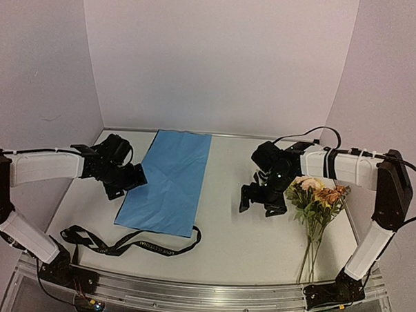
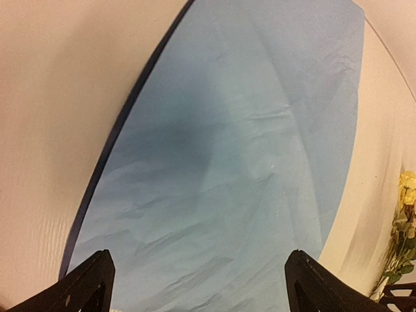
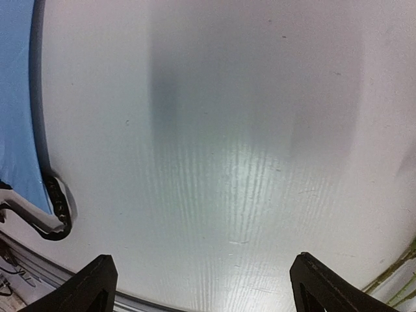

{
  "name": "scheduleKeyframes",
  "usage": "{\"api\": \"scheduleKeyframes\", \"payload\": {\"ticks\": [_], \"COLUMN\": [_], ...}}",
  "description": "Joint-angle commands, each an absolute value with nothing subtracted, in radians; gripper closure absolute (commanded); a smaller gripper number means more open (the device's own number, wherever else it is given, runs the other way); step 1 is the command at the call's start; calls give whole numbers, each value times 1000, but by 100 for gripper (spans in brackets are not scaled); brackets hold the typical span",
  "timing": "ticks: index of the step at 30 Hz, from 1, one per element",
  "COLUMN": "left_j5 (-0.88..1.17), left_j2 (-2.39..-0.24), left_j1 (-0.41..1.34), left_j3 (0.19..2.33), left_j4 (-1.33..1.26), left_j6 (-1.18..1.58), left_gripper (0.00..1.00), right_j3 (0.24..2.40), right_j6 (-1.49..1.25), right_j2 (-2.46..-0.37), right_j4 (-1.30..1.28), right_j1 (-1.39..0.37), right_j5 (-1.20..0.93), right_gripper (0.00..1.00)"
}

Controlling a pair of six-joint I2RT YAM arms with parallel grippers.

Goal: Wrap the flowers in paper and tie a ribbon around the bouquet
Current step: Move the folded wrapping paper to the center of the board.

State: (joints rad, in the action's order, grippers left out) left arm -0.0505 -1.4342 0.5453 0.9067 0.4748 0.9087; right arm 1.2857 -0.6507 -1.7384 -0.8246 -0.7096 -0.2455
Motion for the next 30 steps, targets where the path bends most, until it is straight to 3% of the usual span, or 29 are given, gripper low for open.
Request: {"api": "scheduleKeyframes", "payload": {"ticks": [1,6,17,30], "left_j5": [-46,74,113,188], "left_j2": [-1358,-1350,-1486,-1613], "left_j1": [490,421,364,315], "left_j3": [770,714,772,855], "left_j4": [488,366,314,258], "left_j6": [1002,911,761,621], "left_gripper": [7,12,23,31], "right_j3": [1361,1431,1555,1693], "right_j6": [-723,-783,-861,-901], "right_j2": [-1823,-1921,-2068,-2224], "right_j4": [-748,-691,-601,-519], "right_j1": [-755,-796,-840,-845], "right_j5": [-326,-380,-421,-433], "right_gripper": [9,20,40,48]}}
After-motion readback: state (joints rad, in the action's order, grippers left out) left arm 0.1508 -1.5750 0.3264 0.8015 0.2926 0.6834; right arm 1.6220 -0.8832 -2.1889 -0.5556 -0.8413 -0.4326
